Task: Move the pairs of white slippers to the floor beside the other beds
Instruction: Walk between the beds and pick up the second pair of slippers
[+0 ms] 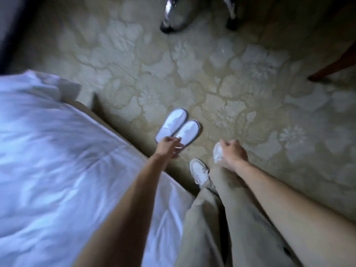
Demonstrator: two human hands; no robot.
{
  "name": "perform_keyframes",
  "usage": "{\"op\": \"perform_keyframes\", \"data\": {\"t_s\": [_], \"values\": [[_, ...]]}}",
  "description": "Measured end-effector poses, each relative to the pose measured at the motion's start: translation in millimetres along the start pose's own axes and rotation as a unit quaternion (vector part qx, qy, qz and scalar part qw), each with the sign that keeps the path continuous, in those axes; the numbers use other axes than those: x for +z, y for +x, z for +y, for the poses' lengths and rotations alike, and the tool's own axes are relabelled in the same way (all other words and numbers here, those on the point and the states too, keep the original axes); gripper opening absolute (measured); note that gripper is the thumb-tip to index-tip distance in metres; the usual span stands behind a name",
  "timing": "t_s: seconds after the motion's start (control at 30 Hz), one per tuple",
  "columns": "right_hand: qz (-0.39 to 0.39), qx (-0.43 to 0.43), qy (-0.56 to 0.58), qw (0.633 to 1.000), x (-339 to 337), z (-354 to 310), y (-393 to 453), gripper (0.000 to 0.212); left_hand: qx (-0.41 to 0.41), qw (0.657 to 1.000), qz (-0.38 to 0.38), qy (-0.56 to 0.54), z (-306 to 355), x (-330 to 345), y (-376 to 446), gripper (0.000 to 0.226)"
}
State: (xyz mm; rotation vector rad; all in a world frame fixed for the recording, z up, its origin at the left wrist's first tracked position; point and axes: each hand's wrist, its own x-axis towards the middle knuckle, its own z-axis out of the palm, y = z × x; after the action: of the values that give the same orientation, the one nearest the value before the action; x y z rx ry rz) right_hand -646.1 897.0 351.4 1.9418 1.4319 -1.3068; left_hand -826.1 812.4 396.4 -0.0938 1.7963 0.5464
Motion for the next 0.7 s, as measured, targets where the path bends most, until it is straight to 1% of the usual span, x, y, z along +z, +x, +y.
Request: {"op": "perform_keyframes", "data": {"t_s": [0.07, 0.13, 0.2, 0.27, 0.33, 0.4, 0.47, 0.53, 0.57, 0.63, 0.67, 0.7], "values": [[-0.026, -0.044, 0.002, 0.999, -45, -11, -58, 0.053, 0.025, 0.999, -0.028, -0.031, 21, 0, -75, 0.02], [-0.069, -0.11, 0.003, 0.992, -83, -18, -115, 0.041, 0.069, 0.995, -0.032, -0.059, 30, 2, -139, 0.019], [-0.068, -0.173, 0.005, 0.983, -115, -25, -165, 0.029, 0.102, 0.99, -0.04, -0.091, 36, 4, -190, 0.017], [-0.066, -0.229, 0.023, 0.971, -140, -19, -202, 0.023, 0.119, 0.985, -0.032, -0.124, 20, 7, -224, 0.015], [-0.059, -0.263, 0.045, 0.962, -156, 0, -225, 0.02, 0.124, 0.984, -0.019, -0.129, -10, 11, -247, 0.014], [-0.072, -0.253, 0.063, 0.963, -167, 38, -234, 0.014, 0.105, 0.986, 0.009, -0.133, -58, 19, -256, 0.024], [-0.093, -0.21, 0.03, 0.973, -176, 93, -237, 0.013, 0.049, 0.992, 0.03, -0.11, -112, 31, -261, 0.03], [-0.081, -0.172, -0.007, 0.982, -189, 152, -226, 0.011, -0.007, 0.996, 0.025, -0.083, -164, 47, -271, 0.029], [-0.06, -0.151, -0.001, 0.987, -201, 175, -220, 0.013, -0.023, 0.995, 0.044, -0.089, -186, 56, -276, 0.025], [-0.041, -0.11, 0.027, 0.993, -227, 207, -207, 0.024, -0.048, 0.982, 0.092, -0.157, -216, 75, -293, 0.019], [-0.047, -0.101, 0.021, 0.994, -242, 218, -202, 0.026, -0.049, 0.976, 0.114, -0.18, -228, 85, -299, 0.019], [-0.061, -0.102, -0.009, 0.993, -257, 230, -196, 0.023, -0.045, 0.97, 0.132, -0.197, -239, 95, -305, 0.018]]}}
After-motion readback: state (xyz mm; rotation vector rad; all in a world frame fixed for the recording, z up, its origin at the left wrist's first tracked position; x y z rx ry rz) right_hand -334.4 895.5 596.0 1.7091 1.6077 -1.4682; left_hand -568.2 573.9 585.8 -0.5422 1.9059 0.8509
